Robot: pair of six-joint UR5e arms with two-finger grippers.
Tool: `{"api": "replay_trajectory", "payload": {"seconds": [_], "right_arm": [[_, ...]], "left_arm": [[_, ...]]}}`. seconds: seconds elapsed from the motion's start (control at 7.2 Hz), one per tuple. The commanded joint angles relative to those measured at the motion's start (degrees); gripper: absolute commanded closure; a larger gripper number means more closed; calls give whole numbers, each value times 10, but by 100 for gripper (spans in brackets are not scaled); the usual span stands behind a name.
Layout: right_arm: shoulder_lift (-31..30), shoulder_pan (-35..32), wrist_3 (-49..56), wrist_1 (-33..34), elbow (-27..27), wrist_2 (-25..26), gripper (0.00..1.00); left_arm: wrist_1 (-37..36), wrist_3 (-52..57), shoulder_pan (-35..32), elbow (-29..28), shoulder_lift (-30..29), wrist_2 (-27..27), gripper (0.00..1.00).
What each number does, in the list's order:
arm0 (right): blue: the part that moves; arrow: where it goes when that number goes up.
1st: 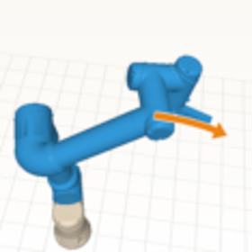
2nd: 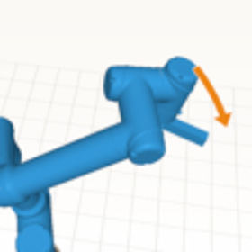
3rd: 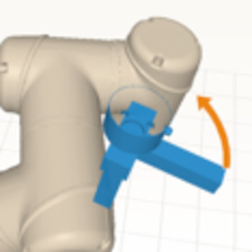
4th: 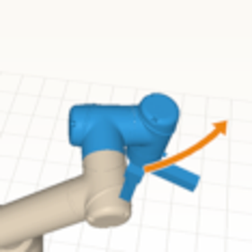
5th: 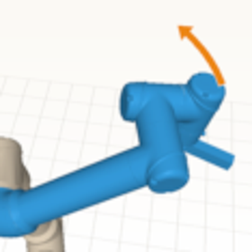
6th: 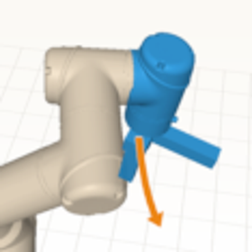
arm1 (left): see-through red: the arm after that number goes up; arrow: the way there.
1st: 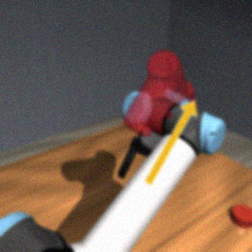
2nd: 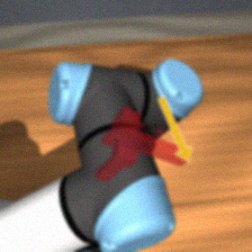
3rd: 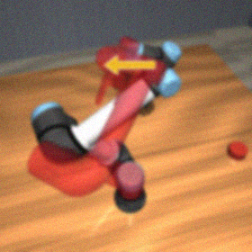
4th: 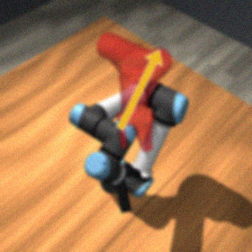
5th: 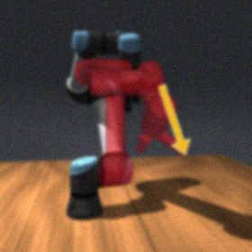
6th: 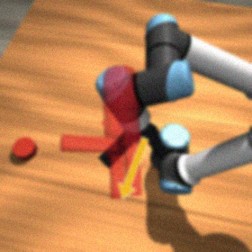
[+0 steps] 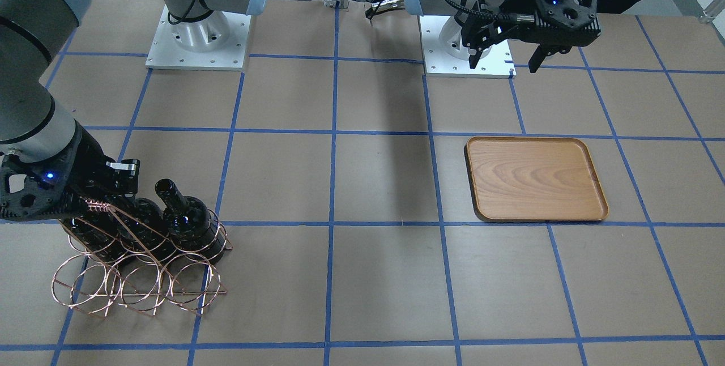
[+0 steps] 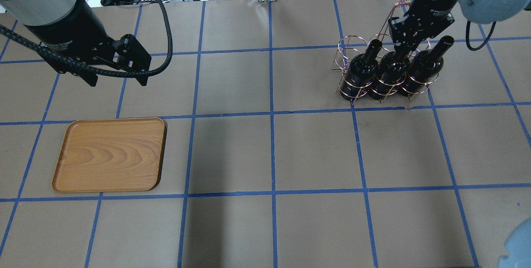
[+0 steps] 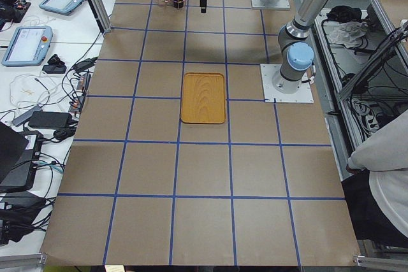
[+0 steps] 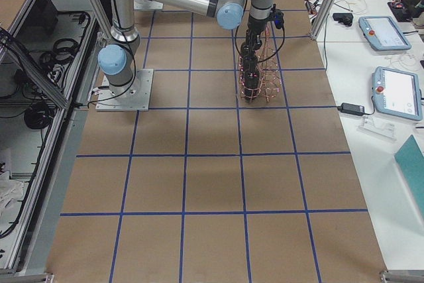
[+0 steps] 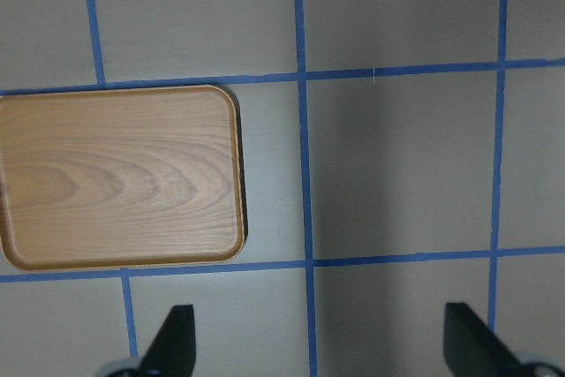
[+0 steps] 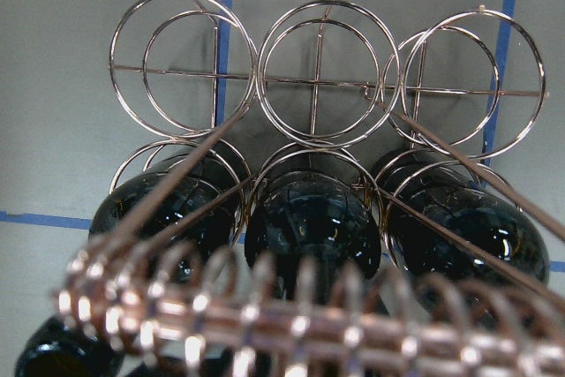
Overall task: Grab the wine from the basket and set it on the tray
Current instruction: 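Close the right gripper on the middle bottle's neck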
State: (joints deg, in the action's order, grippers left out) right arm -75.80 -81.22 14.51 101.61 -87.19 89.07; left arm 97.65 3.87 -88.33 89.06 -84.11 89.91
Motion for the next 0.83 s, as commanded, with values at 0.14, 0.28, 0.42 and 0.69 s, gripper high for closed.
{"api": "replay_trajectory", "payload": {"seconds": [0.14, 0.28, 0.42, 0.69], "right_arm": [[-8, 0, -8, -9, 13, 6, 78], [-28, 0, -9, -57, 49, 20, 78], [-54, -1, -23, -142, 100, 20, 78], [-115, -12, -48, -228, 133, 26, 78]], "left_arm": [[0, 0, 0, 0, 0, 0, 0], [0, 0, 0, 1, 0, 0, 0], [0, 0, 0, 0, 0, 0, 0], [0, 0, 0, 0, 0, 0, 0]]}}
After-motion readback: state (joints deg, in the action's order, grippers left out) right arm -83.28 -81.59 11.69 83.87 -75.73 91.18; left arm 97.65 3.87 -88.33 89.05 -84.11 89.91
